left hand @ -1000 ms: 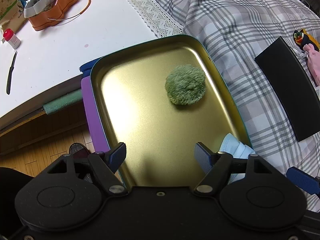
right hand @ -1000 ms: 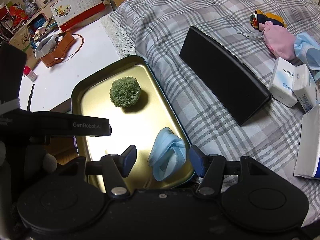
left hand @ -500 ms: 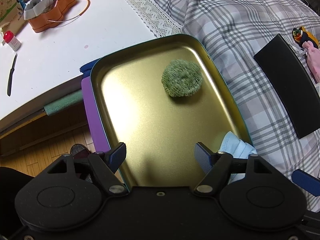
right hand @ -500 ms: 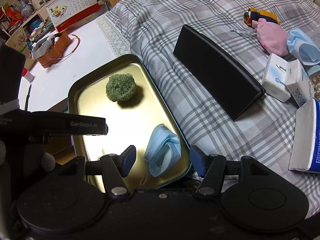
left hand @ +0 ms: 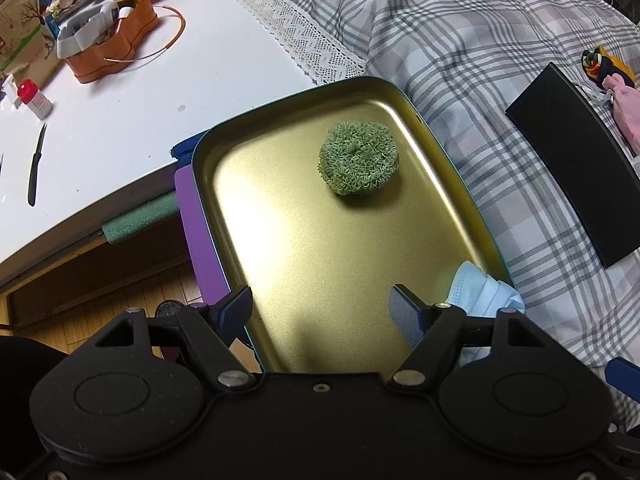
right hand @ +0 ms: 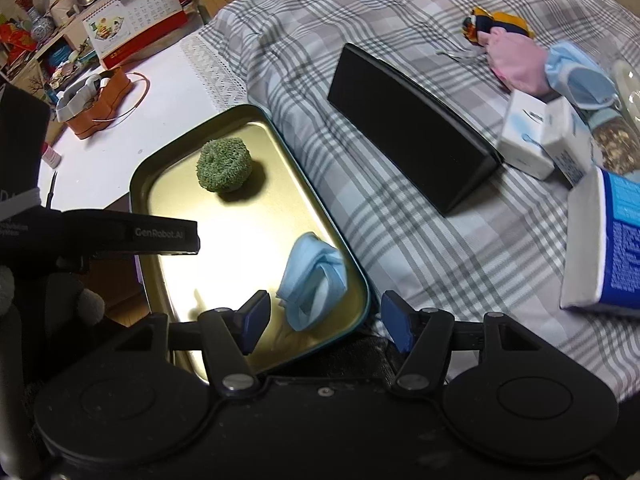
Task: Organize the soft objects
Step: 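Lower the right tool to press the blue mask flat in the tray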
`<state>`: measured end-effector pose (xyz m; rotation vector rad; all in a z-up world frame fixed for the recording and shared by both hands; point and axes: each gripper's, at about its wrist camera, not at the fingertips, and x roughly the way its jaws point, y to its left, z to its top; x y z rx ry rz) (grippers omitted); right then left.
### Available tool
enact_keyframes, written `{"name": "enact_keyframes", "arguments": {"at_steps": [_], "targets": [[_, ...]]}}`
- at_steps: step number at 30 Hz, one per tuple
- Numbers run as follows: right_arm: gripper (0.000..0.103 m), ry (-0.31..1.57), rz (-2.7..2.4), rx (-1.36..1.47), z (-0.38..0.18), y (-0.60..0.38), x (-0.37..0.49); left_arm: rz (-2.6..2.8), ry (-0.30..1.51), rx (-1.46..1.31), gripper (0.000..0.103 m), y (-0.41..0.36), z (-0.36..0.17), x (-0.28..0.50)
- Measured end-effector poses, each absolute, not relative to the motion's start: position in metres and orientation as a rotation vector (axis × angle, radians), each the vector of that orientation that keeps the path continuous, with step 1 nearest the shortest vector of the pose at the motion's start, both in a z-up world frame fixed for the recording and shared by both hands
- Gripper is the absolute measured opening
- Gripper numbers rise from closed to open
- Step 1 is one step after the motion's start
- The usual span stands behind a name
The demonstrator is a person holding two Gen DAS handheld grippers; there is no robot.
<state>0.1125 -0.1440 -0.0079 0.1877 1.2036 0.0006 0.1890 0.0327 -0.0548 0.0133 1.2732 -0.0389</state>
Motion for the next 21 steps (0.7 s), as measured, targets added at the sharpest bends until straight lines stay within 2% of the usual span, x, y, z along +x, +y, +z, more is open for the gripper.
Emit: {"name": "enact_keyframes", "arguments": {"at_steps": [21], "targets": [[0.065,1.195,-0.092,0.230,-0.006,-0.168,0.072,-0.079,1.258,0.086,0.071,0.014,-0.060,0.160]]}}
